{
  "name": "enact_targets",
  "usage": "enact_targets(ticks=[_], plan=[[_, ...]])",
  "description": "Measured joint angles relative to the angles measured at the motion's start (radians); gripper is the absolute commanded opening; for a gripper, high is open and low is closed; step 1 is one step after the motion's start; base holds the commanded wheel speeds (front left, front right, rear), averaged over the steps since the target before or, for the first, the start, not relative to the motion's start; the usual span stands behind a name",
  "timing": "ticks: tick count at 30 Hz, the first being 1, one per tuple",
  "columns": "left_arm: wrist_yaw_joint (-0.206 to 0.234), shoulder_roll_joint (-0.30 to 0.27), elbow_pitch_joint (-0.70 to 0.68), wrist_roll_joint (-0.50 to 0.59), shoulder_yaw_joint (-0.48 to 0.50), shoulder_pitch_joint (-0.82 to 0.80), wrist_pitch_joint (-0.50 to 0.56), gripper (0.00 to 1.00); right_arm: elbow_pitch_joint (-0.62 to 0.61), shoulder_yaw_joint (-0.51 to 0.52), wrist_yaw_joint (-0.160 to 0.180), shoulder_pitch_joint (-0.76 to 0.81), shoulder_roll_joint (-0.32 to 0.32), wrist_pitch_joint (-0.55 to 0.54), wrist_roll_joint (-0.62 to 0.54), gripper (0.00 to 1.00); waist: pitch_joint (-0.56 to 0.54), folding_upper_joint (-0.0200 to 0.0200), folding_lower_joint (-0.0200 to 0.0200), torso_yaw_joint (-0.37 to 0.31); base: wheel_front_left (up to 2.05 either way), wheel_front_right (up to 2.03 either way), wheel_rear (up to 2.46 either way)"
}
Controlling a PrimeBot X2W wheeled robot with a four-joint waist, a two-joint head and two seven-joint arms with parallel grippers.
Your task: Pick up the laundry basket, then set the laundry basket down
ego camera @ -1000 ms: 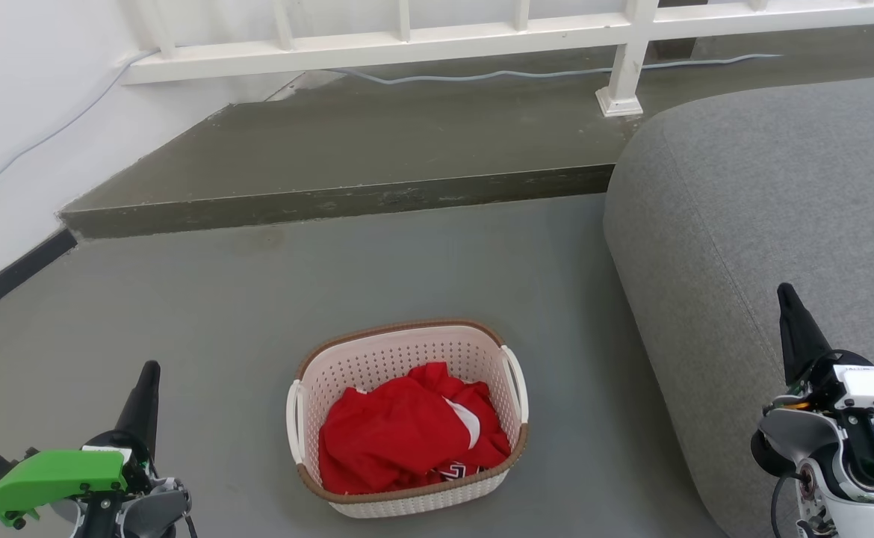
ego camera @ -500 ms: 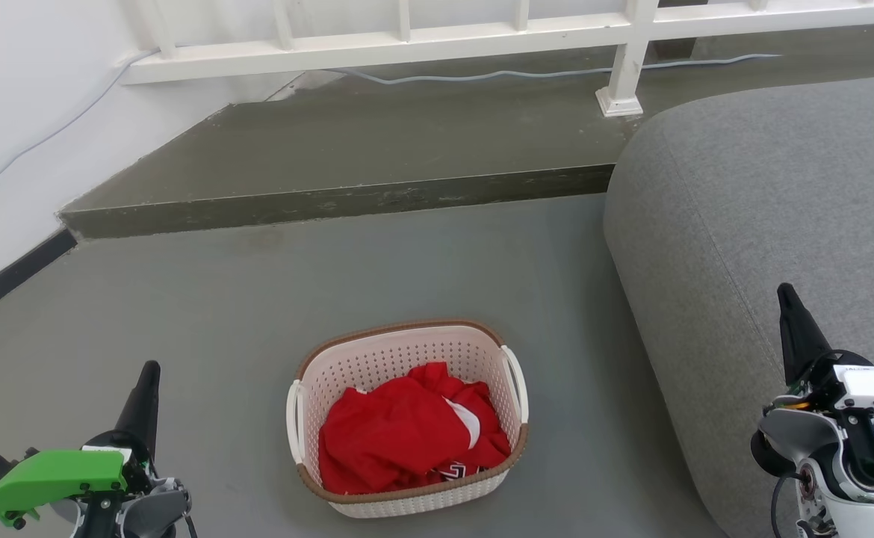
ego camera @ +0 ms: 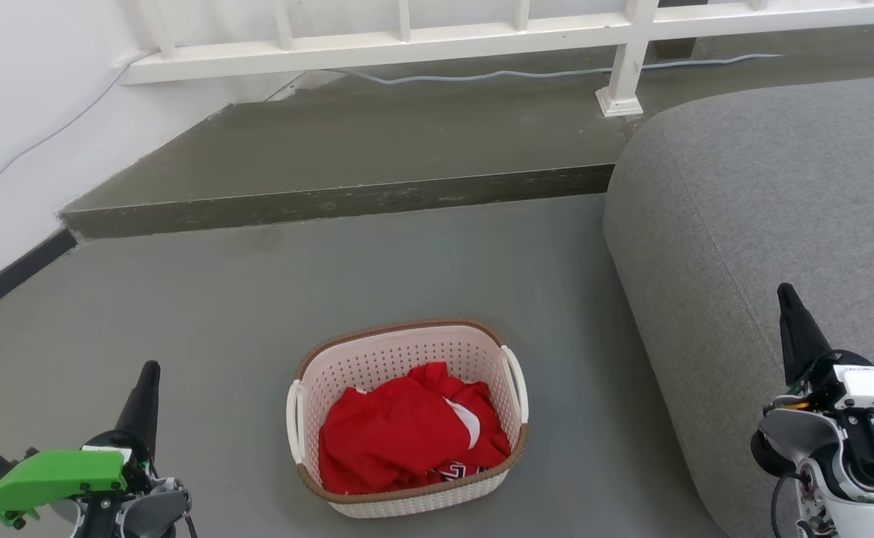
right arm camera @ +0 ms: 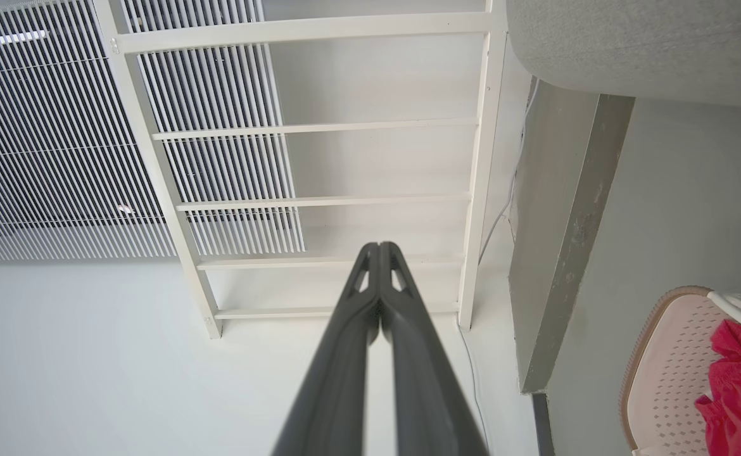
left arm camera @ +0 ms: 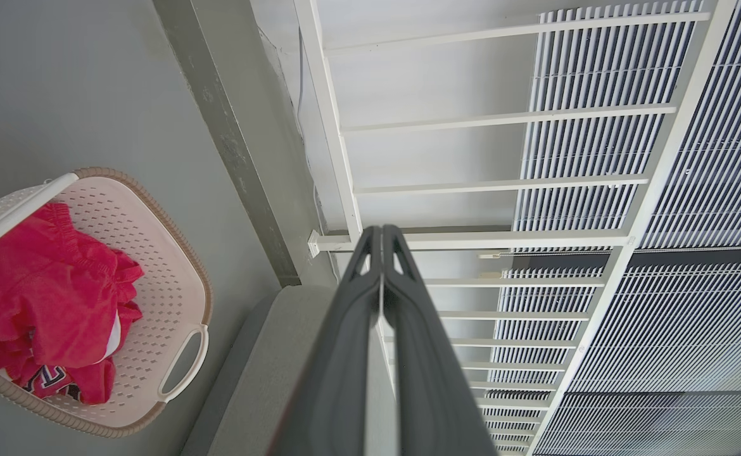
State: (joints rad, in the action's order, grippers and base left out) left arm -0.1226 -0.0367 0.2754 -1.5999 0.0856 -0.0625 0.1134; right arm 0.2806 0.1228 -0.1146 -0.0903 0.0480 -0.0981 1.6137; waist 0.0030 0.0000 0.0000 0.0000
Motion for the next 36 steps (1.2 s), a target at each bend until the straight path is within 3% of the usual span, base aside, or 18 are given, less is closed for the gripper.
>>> enact_targets(ticks=[36], plan=[[0.000, 0.000, 0.000, 0.000, 0.000, 0.000, 0.000, 0.00, 0.000, 0.001, 0.000, 0.000, -0.002, -0.001, 0.000, 0.00, 0.000, 0.0000, 0.0000, 0.000, 0.00, 0.00, 0.00]])
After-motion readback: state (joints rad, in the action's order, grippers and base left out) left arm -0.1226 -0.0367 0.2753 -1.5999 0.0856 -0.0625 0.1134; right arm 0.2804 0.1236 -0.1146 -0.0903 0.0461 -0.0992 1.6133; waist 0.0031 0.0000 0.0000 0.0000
